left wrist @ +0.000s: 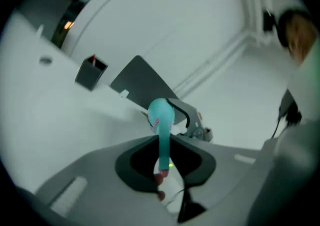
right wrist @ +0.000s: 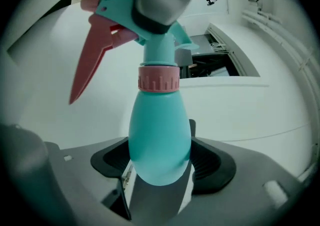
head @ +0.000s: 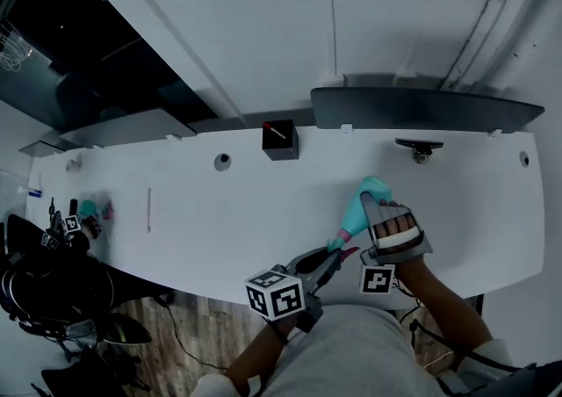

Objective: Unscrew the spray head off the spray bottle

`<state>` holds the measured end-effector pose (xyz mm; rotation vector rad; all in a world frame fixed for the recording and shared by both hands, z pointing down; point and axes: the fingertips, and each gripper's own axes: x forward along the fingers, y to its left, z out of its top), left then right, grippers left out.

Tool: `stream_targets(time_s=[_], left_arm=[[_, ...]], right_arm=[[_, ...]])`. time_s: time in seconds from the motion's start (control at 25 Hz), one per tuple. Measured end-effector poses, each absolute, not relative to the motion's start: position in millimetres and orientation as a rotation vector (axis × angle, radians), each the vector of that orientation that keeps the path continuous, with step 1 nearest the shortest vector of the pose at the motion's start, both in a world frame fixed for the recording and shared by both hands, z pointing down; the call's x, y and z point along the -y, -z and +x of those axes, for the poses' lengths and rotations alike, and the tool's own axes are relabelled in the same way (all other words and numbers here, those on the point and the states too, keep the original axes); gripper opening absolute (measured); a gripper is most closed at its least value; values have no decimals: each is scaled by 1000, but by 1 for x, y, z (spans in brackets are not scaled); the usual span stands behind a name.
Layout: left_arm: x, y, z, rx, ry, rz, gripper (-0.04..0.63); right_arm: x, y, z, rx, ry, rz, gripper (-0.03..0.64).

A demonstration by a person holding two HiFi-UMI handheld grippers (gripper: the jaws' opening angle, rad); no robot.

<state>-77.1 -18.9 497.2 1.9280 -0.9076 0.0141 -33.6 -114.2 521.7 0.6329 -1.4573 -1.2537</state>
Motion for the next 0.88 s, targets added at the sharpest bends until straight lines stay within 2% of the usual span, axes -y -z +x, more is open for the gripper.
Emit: stream_targets(time_s=[0.12,0.44,0.6,0.72,0.88], left_arm=[[22,-493,-81,812,213,1762,64],[25,-487,-82,862,165,1844,68],[18,-465,-87,901,84,2073,92],[11,-446,-103,1069,-270,2402,140],[-3,-460,-102,1118,-1433,2864,167]], right_arm=[[119,-510,-38,1452,1319,642,374],[119,-513,-41,1502,1258,643,374],[117,-528,-42,1635,1112,573,373],[109,-554,-33,1720,935,426,373],[90,-581,-26,1772,733,189,373]])
